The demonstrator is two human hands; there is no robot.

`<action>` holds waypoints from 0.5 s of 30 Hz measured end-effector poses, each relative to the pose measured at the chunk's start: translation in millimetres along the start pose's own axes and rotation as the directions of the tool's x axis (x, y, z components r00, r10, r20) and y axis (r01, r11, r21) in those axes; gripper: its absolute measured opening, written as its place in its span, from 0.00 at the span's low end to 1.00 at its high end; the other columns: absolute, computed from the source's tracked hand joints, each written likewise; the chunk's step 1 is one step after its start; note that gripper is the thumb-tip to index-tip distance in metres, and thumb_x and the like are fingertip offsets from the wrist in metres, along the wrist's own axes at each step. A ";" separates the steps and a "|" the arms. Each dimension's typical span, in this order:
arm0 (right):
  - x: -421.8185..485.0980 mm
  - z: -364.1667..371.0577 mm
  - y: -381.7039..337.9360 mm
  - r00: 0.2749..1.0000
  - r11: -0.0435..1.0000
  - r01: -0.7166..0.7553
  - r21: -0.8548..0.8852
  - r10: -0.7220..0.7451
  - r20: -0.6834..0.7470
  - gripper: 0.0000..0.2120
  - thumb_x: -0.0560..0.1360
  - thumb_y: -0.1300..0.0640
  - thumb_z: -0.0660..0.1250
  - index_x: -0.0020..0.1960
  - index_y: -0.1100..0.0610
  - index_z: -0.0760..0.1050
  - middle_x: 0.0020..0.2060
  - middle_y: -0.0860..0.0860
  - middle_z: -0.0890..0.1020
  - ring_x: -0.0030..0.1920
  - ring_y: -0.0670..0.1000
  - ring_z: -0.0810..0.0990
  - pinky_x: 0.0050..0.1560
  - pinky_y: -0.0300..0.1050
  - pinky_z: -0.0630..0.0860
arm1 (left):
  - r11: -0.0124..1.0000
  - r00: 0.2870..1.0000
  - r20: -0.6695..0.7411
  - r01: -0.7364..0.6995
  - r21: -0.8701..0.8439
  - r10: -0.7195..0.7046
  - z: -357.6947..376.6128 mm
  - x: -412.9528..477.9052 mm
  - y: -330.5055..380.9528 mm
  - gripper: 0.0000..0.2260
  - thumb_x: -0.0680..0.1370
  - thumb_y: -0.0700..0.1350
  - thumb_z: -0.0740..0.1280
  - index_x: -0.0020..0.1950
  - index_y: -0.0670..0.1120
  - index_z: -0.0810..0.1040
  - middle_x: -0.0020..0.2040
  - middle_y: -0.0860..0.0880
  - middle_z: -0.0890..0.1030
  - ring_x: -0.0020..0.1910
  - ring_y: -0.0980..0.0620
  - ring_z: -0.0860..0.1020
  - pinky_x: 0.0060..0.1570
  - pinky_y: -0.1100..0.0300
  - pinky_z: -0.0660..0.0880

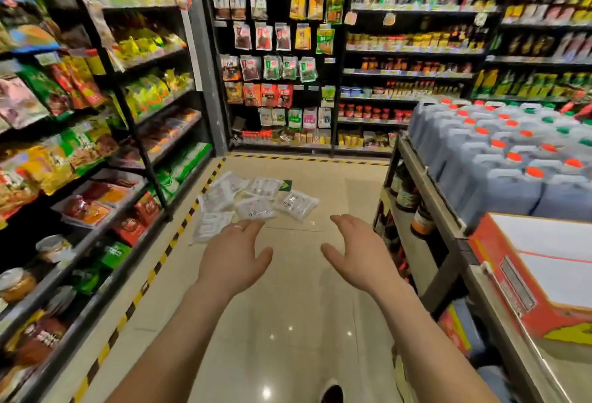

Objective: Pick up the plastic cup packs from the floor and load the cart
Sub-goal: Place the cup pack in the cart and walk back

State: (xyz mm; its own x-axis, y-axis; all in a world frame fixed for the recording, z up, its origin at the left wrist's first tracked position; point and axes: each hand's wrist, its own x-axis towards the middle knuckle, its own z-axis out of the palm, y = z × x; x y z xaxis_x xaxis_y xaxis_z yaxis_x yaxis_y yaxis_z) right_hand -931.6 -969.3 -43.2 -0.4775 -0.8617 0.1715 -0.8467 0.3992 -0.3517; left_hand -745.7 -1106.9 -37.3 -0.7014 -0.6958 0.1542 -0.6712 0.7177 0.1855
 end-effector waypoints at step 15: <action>413.2 57.4 82.9 0.995 0.993 0.066 -0.097 -0.057 0.087 0.28 0.76 0.41 0.60 0.73 0.50 0.63 0.70 0.50 0.69 0.70 0.53 0.65 0.67 0.49 0.65 | 0.994 0.995 0.041 0.092 0.063 -0.095 49.9 394.6 -71.6 0.25 0.78 0.58 0.58 0.74 0.52 0.63 0.71 0.50 0.69 0.69 0.48 0.67 0.65 0.53 0.67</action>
State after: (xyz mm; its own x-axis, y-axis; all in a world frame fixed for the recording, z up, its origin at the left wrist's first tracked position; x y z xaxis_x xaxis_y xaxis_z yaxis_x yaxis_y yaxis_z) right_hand -1185.6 -1310.2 -54.4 -0.4060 -0.9072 0.1106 -0.8950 0.3702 -0.2488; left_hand -986.3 -1431.6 -38.1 -0.6439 -0.7591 0.0957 -0.7467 0.6508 0.1377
